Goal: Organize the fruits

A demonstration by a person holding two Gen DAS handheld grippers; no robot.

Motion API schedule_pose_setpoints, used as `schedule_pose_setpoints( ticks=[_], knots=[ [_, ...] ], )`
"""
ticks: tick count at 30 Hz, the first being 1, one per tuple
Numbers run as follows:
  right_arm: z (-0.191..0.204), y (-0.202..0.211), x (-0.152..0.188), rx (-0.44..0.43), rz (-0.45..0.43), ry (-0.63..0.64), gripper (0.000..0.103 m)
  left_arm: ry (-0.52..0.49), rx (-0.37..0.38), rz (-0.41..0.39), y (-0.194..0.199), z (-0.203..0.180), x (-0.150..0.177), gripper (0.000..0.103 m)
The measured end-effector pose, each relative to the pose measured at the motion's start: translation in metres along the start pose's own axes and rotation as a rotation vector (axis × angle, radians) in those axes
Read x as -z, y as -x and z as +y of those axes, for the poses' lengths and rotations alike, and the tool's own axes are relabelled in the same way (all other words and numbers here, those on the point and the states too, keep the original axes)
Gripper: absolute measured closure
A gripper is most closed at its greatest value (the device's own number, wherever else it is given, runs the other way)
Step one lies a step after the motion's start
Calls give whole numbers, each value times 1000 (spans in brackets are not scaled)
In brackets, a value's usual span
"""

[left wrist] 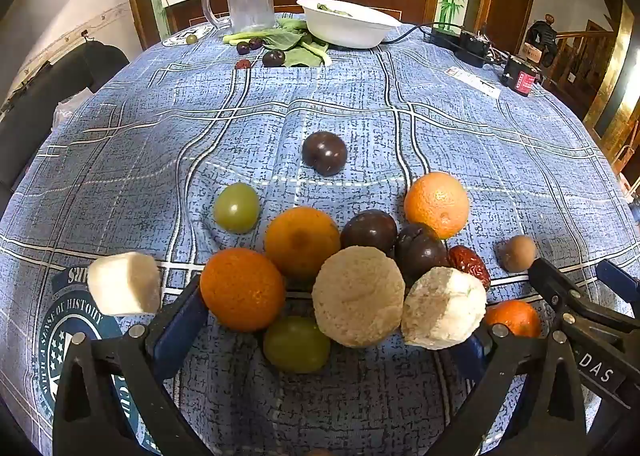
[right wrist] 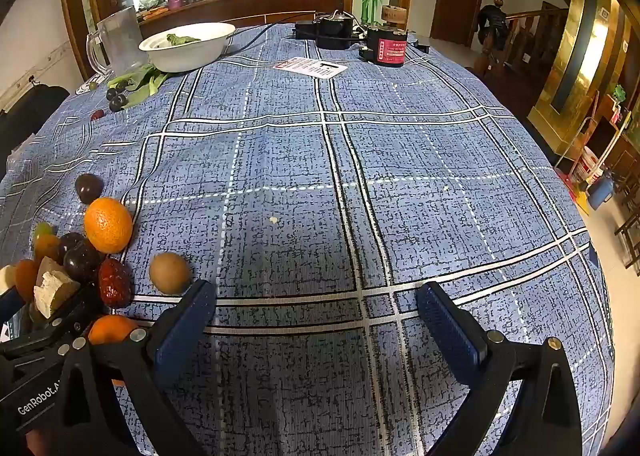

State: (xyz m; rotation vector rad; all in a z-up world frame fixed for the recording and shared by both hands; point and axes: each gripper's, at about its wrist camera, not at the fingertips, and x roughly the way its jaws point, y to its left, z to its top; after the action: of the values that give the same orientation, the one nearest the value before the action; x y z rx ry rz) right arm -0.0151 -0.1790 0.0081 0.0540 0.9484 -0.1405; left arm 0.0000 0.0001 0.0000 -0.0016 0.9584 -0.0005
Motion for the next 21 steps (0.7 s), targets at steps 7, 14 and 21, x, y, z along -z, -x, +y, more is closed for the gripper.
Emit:
schedule_pose_setpoints(
  ticks=[7,14,21],
  knots=[
    [0,0,0,-3,-1,-3,1,0,0,-2,0,0,0,0],
    [0,0,0,-3,-1,-3,1,0,-1,-3,3,1,1,0],
    [0,0,0,-4,-1,-3,1,0,0,-2,3,1,1,0]
  ],
)
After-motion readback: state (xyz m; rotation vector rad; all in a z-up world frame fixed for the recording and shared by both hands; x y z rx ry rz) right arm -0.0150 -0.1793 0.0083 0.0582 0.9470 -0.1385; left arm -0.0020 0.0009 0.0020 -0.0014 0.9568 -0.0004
